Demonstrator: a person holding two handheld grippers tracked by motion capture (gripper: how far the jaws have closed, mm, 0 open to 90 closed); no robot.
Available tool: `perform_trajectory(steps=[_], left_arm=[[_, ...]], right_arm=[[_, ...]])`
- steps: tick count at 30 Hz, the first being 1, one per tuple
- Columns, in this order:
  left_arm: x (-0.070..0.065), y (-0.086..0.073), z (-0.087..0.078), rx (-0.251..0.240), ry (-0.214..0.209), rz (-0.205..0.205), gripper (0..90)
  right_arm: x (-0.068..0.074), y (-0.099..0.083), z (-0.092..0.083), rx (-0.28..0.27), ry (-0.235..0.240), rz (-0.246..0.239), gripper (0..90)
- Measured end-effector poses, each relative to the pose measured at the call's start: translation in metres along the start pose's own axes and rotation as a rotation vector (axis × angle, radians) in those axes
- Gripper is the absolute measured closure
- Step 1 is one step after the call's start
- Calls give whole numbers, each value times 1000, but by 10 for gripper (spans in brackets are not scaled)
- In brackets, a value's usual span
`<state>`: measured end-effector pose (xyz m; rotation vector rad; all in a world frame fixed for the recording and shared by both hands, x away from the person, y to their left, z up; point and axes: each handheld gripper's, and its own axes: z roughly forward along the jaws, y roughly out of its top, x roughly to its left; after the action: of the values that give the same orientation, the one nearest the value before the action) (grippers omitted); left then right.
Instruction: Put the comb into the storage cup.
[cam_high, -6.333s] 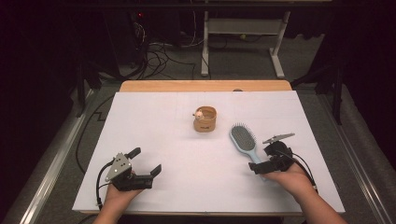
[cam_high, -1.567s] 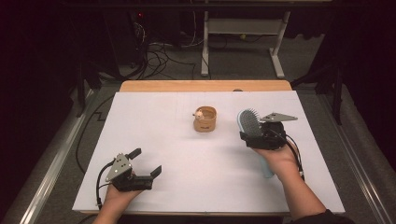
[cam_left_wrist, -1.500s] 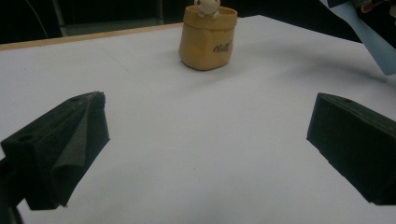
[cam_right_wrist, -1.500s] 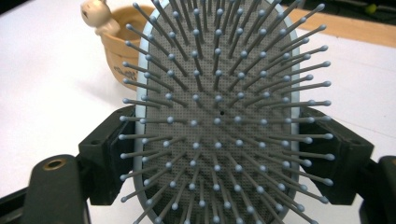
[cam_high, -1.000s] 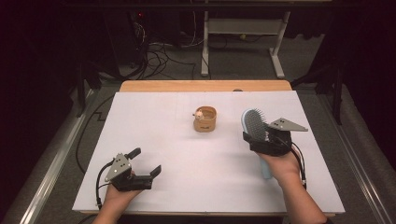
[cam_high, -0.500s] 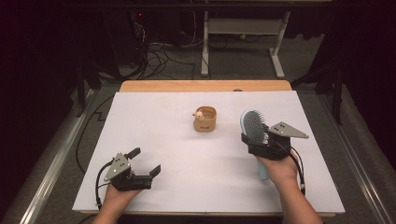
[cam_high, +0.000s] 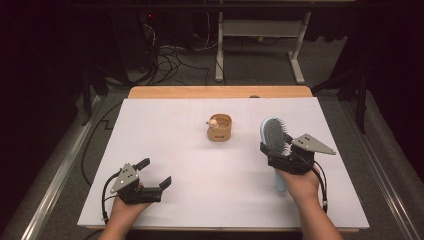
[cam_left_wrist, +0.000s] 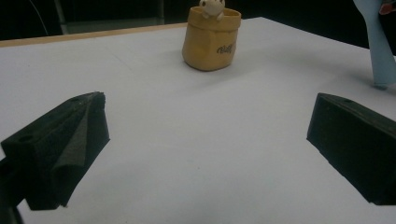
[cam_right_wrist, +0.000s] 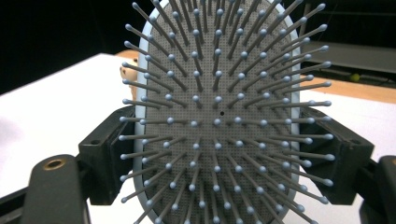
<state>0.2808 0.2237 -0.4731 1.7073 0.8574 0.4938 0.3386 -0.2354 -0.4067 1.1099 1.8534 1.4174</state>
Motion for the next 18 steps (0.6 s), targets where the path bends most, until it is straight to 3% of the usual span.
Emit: perform_trajectory(steps=[7,12,18], left_arm=[[-3,3,-1,-2,17,11,3],[-6,8,-1,-16,17,21,2],[-14,17,5,1,23,43,3]], right_arm=[[5,0,-6,-59,7,-23,204],[11,0,-6,-71,15,-55,203],[15,5,-2,-79,21,-83,203]])
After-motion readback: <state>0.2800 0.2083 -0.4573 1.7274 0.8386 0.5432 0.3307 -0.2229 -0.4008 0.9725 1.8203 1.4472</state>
